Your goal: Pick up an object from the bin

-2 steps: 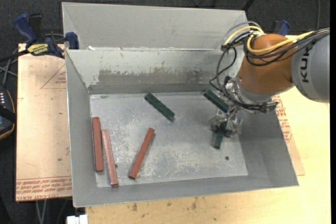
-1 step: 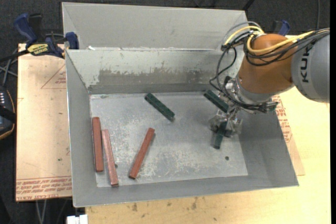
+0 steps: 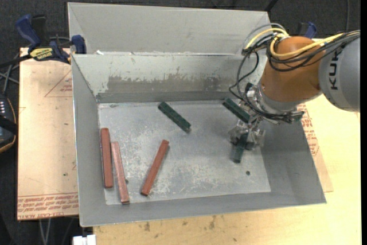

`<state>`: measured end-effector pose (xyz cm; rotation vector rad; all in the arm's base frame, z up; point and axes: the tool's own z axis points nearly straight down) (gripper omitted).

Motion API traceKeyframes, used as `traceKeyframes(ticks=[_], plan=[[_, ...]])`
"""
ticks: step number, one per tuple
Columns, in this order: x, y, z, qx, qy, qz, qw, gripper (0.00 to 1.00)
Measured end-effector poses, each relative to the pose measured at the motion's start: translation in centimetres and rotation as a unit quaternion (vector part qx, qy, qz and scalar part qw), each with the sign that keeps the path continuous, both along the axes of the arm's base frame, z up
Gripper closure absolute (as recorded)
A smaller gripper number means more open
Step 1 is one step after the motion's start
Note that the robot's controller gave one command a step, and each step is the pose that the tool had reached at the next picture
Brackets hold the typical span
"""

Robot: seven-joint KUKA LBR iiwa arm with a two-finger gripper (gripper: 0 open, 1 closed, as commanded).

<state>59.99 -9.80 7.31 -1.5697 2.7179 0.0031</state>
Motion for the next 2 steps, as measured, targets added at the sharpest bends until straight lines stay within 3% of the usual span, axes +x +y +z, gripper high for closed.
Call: traceKeyframes(ticks=[2], plan=[[0.08,0.01,0.82,0.000,-0.0010,-0.001,1.0000,1.00]])
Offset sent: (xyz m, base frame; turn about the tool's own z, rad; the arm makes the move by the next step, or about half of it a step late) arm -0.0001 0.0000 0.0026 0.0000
